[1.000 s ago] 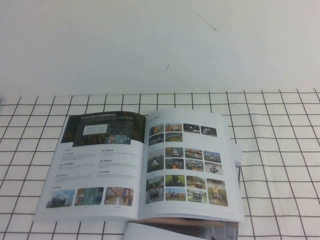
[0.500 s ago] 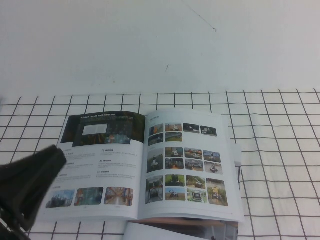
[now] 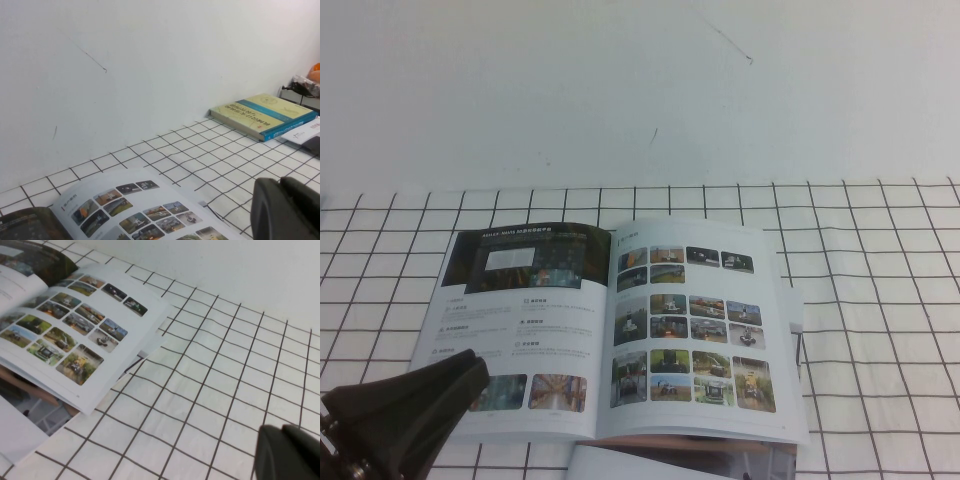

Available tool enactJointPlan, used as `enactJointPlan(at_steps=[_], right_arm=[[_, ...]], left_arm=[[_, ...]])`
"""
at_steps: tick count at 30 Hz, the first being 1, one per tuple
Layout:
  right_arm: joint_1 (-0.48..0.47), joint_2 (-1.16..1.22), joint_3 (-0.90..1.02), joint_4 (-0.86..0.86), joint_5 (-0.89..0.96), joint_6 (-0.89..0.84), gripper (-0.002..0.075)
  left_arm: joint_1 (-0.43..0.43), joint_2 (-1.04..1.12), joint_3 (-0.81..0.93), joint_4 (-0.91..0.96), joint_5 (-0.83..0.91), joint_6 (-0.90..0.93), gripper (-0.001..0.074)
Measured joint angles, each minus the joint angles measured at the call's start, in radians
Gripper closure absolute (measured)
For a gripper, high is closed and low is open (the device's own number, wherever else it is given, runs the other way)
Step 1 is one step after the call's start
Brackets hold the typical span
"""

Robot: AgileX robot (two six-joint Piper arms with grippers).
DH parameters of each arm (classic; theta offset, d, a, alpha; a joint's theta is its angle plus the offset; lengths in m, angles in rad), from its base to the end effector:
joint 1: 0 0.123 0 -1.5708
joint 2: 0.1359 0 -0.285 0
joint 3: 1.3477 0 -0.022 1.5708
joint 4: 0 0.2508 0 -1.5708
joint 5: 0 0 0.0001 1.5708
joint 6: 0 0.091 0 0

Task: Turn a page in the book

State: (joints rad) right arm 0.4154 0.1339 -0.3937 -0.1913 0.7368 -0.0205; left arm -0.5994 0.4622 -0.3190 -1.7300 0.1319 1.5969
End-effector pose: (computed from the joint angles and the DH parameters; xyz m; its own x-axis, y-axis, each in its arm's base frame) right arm 0.0389 0.0045 0.2713 -0.2881 -0.3029 -0.9084 -0.3430 0.9183 -0.1975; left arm 0.0810 -0.0698 0.2883 -0.1180 -0.0804 -0.9898 0.6566 0.7414 -0.1385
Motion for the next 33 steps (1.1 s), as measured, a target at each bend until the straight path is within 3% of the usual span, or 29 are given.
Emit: enactJointPlan(at_steps=[24, 27, 33], right_arm=[[0.0, 0.0, 0.0, 0.0, 0.002, 0.002, 0.0725], [0.0, 0.0, 0.0, 0.0, 0.002, 0.002, 0.0725], [0.0, 0.0, 0.0, 0.0, 0.002, 0.002, 0.0725]], left_arm=[[0.0, -0.002, 0.0, 0.001, -0.016, -0.01, 0.0738], [0.043, -0.031, 0.006, 0.001, -0.024, -0.01, 0.0738], [0.209, -0.11, 0.013, 0.001, -0.007, -0.01, 0.0738]])
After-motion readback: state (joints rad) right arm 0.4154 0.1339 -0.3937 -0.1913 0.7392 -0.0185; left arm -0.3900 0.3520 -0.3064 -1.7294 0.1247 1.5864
